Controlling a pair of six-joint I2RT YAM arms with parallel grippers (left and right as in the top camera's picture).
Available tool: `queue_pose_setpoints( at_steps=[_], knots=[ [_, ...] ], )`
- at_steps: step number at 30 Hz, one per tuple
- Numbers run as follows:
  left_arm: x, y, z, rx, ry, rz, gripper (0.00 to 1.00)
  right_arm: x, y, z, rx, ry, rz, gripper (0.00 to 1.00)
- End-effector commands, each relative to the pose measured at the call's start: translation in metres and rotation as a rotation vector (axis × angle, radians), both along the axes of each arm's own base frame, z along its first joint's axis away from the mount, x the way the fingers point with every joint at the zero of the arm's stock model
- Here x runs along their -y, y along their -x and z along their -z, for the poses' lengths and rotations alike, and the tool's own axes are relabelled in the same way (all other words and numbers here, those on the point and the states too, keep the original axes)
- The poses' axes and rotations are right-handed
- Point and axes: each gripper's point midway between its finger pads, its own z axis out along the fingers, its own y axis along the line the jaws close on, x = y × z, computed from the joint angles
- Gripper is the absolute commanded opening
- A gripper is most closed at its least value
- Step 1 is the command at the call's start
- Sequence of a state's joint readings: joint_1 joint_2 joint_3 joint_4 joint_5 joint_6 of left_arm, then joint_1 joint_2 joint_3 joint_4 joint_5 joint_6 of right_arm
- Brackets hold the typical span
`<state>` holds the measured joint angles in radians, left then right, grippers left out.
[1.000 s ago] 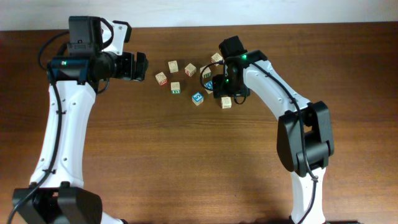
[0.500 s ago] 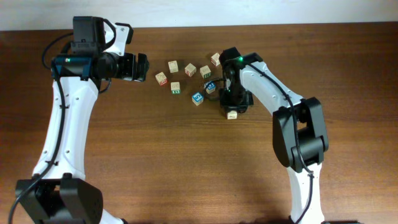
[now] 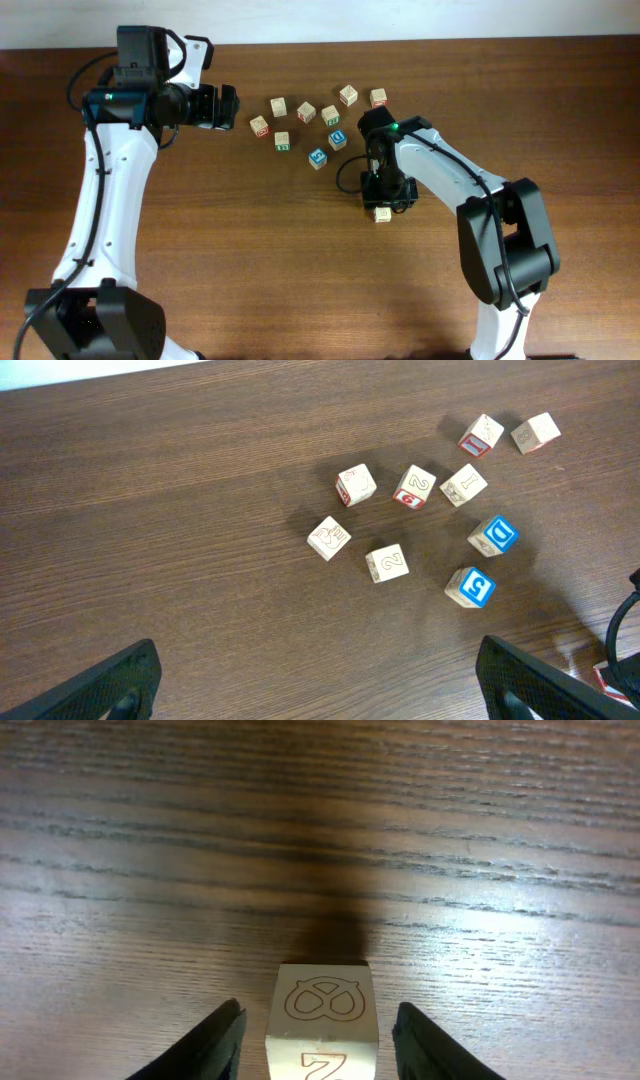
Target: Rotate 4 blocks
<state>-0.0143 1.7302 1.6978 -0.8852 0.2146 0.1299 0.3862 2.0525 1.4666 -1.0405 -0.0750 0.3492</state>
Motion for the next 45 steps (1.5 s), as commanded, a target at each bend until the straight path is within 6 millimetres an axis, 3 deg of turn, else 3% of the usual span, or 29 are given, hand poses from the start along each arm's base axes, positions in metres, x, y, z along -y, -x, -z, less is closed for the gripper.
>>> queue_pose_setpoints(
  at_steps=[1,2,4,6,8,10,11,14,16,19,21,24,26,28,29,31,32,33,38,40,42,45],
  knots=[
    [-0.001,-0.006,-0.006,0.022,0.007,-0.013,0.99,-0.002,-0.002,-0.003,0.012,0.001,0.001,0.53],
    [-0.001,-0.007,-0.007,0.027,0.007,-0.013,0.99,-0.007,-0.013,-0.011,0.046,-0.014,-0.002,0.53],
    [-0.001,-0.014,-0.013,0.063,0.007,-0.013,0.99,-0.031,-0.062,-0.049,0.219,-0.101,-0.013,0.58],
    [-0.001,-0.016,-0.015,0.073,0.008,-0.016,0.99,-0.07,-0.102,-0.073,0.399,-0.26,-0.113,0.63],
    [-0.044,-0.015,-0.008,0.022,0.025,-0.36,0.99,-0.105,-0.131,-0.073,0.547,-0.304,-0.222,0.66],
    [-0.066,-0.013,-0.008,0.009,0.086,-0.495,0.99,-0.127,-0.141,-0.076,0.557,-0.272,-0.385,0.66],
    [-0.075,-0.012,-0.007,0.002,0.099,-0.531,0.99,-0.126,-0.144,-0.073,0.549,-0.19,-0.465,0.66],
    [-0.078,-0.009,-0.005,-0.011,0.096,-0.539,0.99,-0.123,-0.131,-0.024,0.431,-0.125,-0.521,0.65],
    [-0.078,-0.009,-0.005,-0.011,0.096,-0.539,0.99,-0.127,-0.125,-0.009,0.393,-0.142,-0.549,0.64],
    [-0.079,-0.009,-0.005,-0.011,0.095,-0.539,0.99,-0.135,-0.116,0.0,0.363,-0.171,-0.588,0.58],
    [-0.08,-0.009,-0.004,-0.009,0.087,-0.546,0.99,-0.135,-0.116,0.001,0.366,-0.159,-0.588,0.41],
    [-0.08,-0.009,-0.005,-0.009,0.087,-0.546,0.99,-0.124,-0.124,0.001,0.379,-0.091,-0.463,0.28],
    [-0.08,-0.009,-0.004,-0.01,0.087,-0.545,0.99,-0.123,-0.124,-0.021,0.381,-0.104,-0.343,0.25],
    [-0.08,-0.008,-0.004,-0.014,0.086,-0.546,0.99,-0.122,-0.122,-0.069,0.418,-0.132,-0.252,0.25],
    [-0.08,-0.008,-0.003,-0.016,0.086,-0.546,0.99,-0.115,-0.115,-0.101,0.425,-0.15,-0.161,0.25],
    [-0.08,-0.006,-0.002,-0.026,0.084,-0.547,0.99,-0.095,-0.092,-0.123,0.363,-0.138,-0.026,0.25],
    [-0.08,-0.005,-0.002,-0.028,0.083,-0.547,0.99,-0.082,-0.071,-0.116,0.267,-0.091,0.021,0.25],
    [-0.081,-0.005,-0.002,-0.026,0.078,-0.551,0.99,-0.069,-0.047,-0.096,0.163,-0.027,0.042,0.25],
    [-0.084,-0.005,-0.002,-0.024,0.067,-0.56,0.99,-0.041,0.005,-0.027,-0.036,0.09,0.127,0.21],
    [-0.084,-0.005,-0.002,-0.024,0.067,-0.56,0.99,-0.038,0.011,-0.007,-0.044,0.094,0.132,0.22],
    [-0.084,-0.005,-0.002,-0.023,0.067,-0.56,0.99,-0.039,0.009,0.0,-0.029,0.084,0.127,0.23],
    [-0.084,-0.005,-0.002,-0.023,0.067,-0.56,0.99,-0.04,0.008,0.0,-0.025,0.079,0.114,0.39]
  ],
)
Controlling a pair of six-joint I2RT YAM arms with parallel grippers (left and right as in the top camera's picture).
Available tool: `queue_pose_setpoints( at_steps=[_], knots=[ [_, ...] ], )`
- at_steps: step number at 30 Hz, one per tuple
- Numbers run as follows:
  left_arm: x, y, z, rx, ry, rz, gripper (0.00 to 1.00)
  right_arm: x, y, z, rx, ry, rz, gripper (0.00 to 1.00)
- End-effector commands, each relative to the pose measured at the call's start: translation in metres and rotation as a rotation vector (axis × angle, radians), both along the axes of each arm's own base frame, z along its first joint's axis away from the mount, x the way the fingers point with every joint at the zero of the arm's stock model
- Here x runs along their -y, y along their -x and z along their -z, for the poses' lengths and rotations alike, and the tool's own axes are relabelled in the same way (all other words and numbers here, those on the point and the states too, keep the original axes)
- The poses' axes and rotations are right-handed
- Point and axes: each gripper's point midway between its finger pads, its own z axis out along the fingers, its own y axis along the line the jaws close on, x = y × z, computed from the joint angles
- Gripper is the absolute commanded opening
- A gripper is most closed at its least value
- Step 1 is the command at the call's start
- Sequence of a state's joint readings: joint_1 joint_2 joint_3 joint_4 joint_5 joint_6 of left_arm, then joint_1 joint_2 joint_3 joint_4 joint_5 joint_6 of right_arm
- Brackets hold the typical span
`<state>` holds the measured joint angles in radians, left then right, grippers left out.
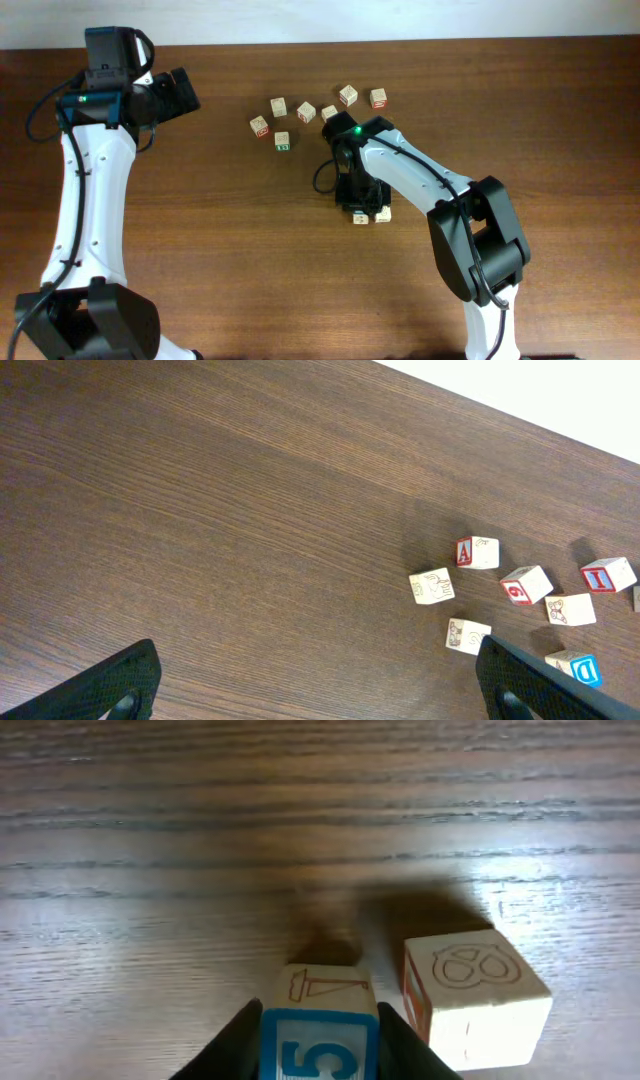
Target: Rotate 4 blocks
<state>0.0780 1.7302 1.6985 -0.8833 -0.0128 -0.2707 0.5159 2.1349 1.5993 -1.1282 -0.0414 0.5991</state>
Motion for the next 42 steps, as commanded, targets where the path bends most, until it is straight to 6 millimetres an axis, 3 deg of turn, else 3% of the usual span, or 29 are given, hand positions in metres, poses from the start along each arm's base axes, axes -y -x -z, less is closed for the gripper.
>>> queue_pose_setpoints(
  at_steps=[1,5,7,8,10,11,14,17,20,26,29,32,34,37,39,40,42],
  knots=[
    [-0.003,-0.003,-0.004,0.011,-0.003,-0.015,0.99,0.001,-0.001,0.001,0.001,-0.003,-0.015,0.42],
    [-0.003,-0.003,-0.004,0.011,-0.003,-0.015,0.99,-0.008,-0.02,-0.016,0.061,-0.042,-0.076,0.46],
    [-0.003,-0.004,-0.005,0.013,-0.004,-0.015,0.99,-0.021,-0.051,-0.045,0.169,-0.091,-0.145,0.51],
    [-0.003,-0.004,-0.005,0.015,-0.004,-0.015,0.99,-0.025,-0.079,-0.067,0.274,-0.119,-0.22,0.56],
    [-0.003,-0.004,-0.005,0.014,-0.003,-0.015,0.99,-0.026,-0.126,-0.087,0.456,-0.146,-0.345,0.62],
    [-0.003,-0.004,-0.005,0.014,-0.003,-0.015,0.99,-0.019,-0.147,-0.087,0.521,-0.141,-0.372,0.64],
    [-0.003,-0.004,-0.005,0.014,-0.004,-0.015,0.99,-0.019,-0.171,-0.061,0.549,-0.164,-0.432,0.67],
    [-0.003,-0.004,-0.005,0.014,-0.003,-0.015,0.99,-0.034,-0.166,-0.019,0.496,-0.166,-0.615,0.68],
    [-0.003,-0.004,-0.005,0.014,-0.003,-0.015,0.99,-0.044,-0.161,0.005,0.466,-0.165,-0.648,0.67],
    [-0.003,-0.004,-0.005,0.014,-0.003,-0.015,0.99,-0.042,-0.173,0.005,0.508,-0.143,-0.55,0.39],
    [-0.003,-0.004,-0.005,0.014,-0.004,-0.015,0.99,-0.041,-0.167,0.007,0.48,-0.141,-0.532,0.37],
    [-0.003,-0.004,-0.005,0.014,-0.003,-0.015,0.99,-0.039,-0.161,0.008,0.447,-0.145,-0.468,0.26],
    [-0.003,-0.004,-0.005,0.014,-0.003,-0.015,0.99,-0.039,-0.159,-0.012,0.443,-0.152,-0.418,0.2],
    [-0.003,-0.004,-0.005,0.014,-0.004,-0.015,0.99,-0.041,-0.157,-0.089,0.481,-0.187,-0.348,0.16],
    [-0.003,-0.004,-0.005,0.014,-0.004,-0.015,0.99,-0.038,-0.134,-0.127,0.417,-0.231,-0.232,0.15],
    [-0.003,-0.004,-0.005,0.014,-0.003,-0.015,0.99,-0.041,-0.117,-0.133,0.35,-0.275,-0.2,0.15],
    [-0.003,-0.004,-0.005,0.014,-0.004,-0.015,0.99,-0.041,-0.076,-0.12,0.178,-0.263,-0.16,0.15]
  ],
)
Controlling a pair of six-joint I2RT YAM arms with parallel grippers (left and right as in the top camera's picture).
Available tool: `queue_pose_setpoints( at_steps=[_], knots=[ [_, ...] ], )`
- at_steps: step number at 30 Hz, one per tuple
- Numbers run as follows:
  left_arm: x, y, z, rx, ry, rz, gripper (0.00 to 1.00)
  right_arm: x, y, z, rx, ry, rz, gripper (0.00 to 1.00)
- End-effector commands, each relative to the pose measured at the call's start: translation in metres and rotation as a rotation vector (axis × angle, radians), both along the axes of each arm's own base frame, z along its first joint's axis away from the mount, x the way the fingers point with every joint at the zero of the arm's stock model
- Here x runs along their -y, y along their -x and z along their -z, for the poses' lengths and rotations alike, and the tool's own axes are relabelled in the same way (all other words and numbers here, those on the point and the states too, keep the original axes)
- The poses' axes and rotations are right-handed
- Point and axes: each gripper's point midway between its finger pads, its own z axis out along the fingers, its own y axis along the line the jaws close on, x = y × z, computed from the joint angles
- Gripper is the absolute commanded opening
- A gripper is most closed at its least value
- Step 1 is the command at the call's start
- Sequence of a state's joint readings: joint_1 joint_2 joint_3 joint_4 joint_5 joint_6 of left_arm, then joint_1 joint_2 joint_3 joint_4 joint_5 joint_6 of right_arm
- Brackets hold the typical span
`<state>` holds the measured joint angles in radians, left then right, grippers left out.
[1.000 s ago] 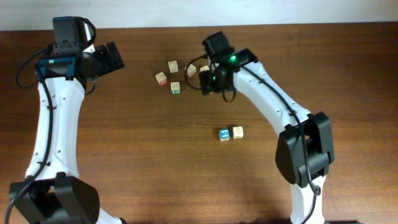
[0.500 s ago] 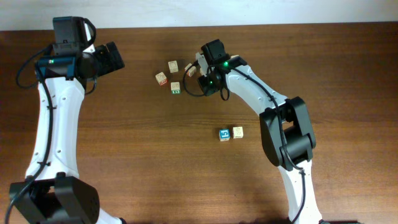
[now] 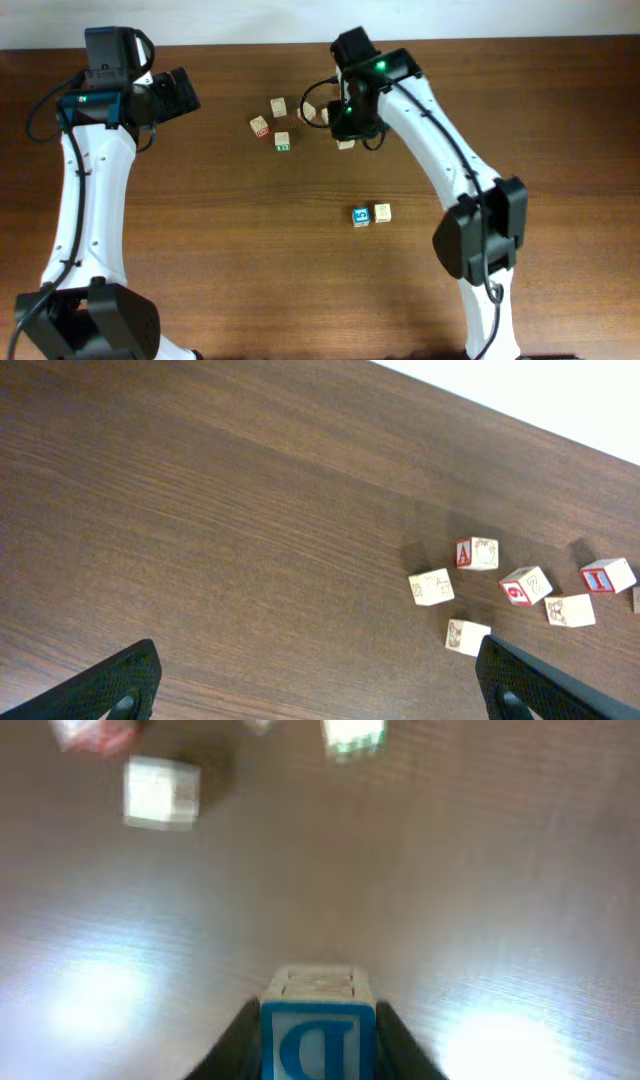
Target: Rotate 4 blocks
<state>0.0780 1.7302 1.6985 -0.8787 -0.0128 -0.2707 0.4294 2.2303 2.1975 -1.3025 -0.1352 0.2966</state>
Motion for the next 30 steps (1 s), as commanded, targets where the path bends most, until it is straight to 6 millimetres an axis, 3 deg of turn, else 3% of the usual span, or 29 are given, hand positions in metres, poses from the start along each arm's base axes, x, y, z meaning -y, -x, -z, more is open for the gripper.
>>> queue_pose_setpoints(
  at_steps=[1,5,7,12,19,22,24,26,28,30],
  knots=[
    [-0.003,-0.003,-0.004,0.009,-0.003,-0.015,0.99,-0.014,0.042,0.006,-0.152,-0.013,0.031,0.15],
    [-0.003,-0.003,-0.004,0.009,-0.003,-0.015,0.99,-0.009,0.093,0.078,-0.324,0.138,0.104,0.13],
    [-0.003,-0.003,-0.004,0.009,-0.003,-0.015,0.99,-0.011,0.108,0.098,-0.351,0.154,0.086,0.12],
    [-0.003,-0.003,-0.004,0.009,-0.003,-0.015,0.99,-0.011,0.116,0.114,-0.34,0.193,0.064,0.13],
    [-0.003,-0.003,-0.004,0.009,-0.003,-0.015,0.99,-0.011,0.104,0.118,-0.29,0.191,0.058,0.42],
    [-0.003,-0.003,-0.004,0.009,-0.003,-0.015,0.99,-0.012,0.102,0.117,-0.282,0.186,0.058,0.47],
    [-0.003,-0.003,-0.004,0.009,-0.003,-0.015,0.99,-0.022,0.083,0.099,-0.215,0.146,0.01,0.47],
    [-0.003,-0.003,-0.004,0.009,-0.003,-0.015,0.99,-0.037,0.032,0.052,-0.044,0.05,-0.01,0.54],
    [-0.003,-0.003,-0.004,0.009,-0.003,-0.015,0.99,-0.045,-0.009,0.019,0.113,-0.029,-0.025,0.6],
    [-0.003,-0.003,-0.004,0.009,-0.003,-0.015,0.99,-0.058,-0.038,0.001,0.24,-0.097,-0.02,0.63]
  ],
)
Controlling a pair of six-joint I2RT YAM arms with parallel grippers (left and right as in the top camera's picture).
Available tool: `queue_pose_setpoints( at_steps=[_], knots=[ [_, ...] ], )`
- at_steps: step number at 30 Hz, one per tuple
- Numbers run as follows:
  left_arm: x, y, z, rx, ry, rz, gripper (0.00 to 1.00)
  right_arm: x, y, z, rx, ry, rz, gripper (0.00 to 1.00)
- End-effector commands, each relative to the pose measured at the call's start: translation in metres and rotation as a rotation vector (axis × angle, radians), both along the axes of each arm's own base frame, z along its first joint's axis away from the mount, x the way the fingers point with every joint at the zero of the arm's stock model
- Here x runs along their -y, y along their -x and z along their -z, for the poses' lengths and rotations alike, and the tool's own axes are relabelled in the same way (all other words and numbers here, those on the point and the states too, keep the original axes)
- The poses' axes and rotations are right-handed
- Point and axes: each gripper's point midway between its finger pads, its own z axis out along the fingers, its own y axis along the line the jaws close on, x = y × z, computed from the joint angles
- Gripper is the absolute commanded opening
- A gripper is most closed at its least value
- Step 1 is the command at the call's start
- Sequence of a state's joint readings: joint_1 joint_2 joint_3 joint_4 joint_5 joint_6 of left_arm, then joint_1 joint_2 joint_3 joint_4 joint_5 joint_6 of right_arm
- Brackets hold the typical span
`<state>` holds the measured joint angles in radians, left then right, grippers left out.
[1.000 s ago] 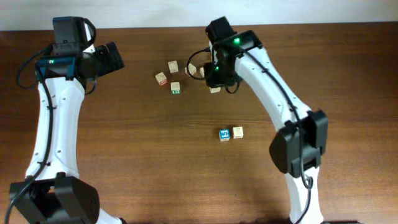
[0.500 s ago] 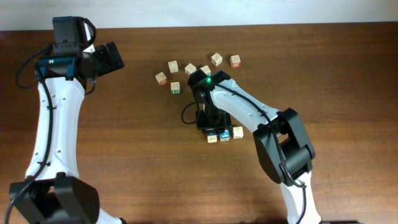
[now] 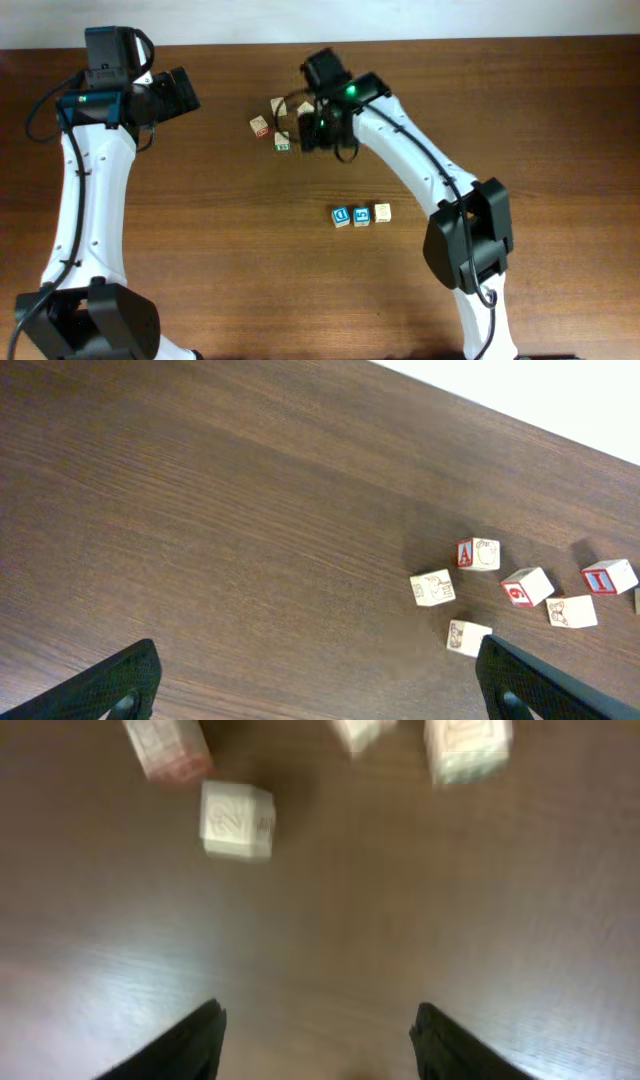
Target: Rotate 4 blocks
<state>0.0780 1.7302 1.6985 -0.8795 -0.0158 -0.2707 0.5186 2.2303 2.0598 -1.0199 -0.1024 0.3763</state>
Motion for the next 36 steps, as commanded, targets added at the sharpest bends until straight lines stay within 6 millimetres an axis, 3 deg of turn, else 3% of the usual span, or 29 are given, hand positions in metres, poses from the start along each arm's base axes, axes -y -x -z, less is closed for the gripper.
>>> queue_pose_setpoints(
  at_steps=[1,4,6,8,9,12,16,18,20,22,25,27,29,33,36],
  knots=[
    [-0.002,-0.003,-0.004,0.01,-0.001,-0.013,0.99,-0.014,-0.034,-0.026,0.163,-0.067,-0.019,0.63],
    [-0.002,-0.003,-0.004,0.01,-0.001,-0.013,0.99,-0.041,-0.051,-0.016,0.224,-0.121,-0.016,0.64],
    [-0.002,-0.003,-0.004,0.01,-0.001,-0.013,0.99,-0.067,-0.056,0.007,0.263,-0.114,-0.01,0.64],
    [-0.002,-0.003,-0.004,0.01,-0.001,-0.013,0.99,-0.079,-0.055,0.026,0.279,-0.075,-0.017,0.65],
    [-0.002,-0.003,-0.004,0.01,-0.001,-0.013,0.99,-0.085,-0.052,0.045,0.264,-0.058,-0.026,0.65],
    [-0.002,-0.003,-0.004,0.01,-0.001,-0.013,0.99,-0.082,-0.054,0.075,0.236,-0.031,-0.004,0.64],
    [-0.002,-0.003,-0.004,0.01,-0.001,-0.013,0.99,-0.082,-0.054,0.095,0.219,-0.018,-0.005,0.59],
    [-0.002,-0.003,-0.004,0.01,-0.001,-0.013,0.99,-0.082,-0.055,0.095,0.223,-0.018,-0.006,0.5],
    [-0.002,-0.003,-0.004,0.01,-0.001,-0.013,0.99,-0.08,-0.055,0.095,0.22,-0.015,-0.007,0.33],
    [-0.002,-0.003,-0.004,0.01,-0.001,-0.013,0.99,-0.078,-0.052,0.095,0.207,-0.004,-0.009,0.28],
    [-0.002,-0.003,-0.004,0.01,-0.001,-0.013,0.99,-0.062,-0.043,0.067,0.162,0.026,0.0,0.26],
    [-0.002,-0.003,-0.004,0.01,-0.001,-0.013,0.99,-0.045,-0.001,0.028,0.011,0.06,-0.029,0.26],
    [-0.002,-0.003,-0.004,0.01,-0.001,-0.013,0.99,-0.033,0.034,0.022,-0.13,0.089,-0.051,0.27],
    [-0.002,-0.003,-0.004,0.01,-0.001,-0.013,0.99,-0.001,0.107,0.055,-0.422,0.247,-0.069,0.27],
    [-0.002,-0.003,-0.004,0.01,-0.001,-0.013,0.99,-0.001,0.135,0.075,-0.511,0.277,-0.092,0.27]
  ],
)
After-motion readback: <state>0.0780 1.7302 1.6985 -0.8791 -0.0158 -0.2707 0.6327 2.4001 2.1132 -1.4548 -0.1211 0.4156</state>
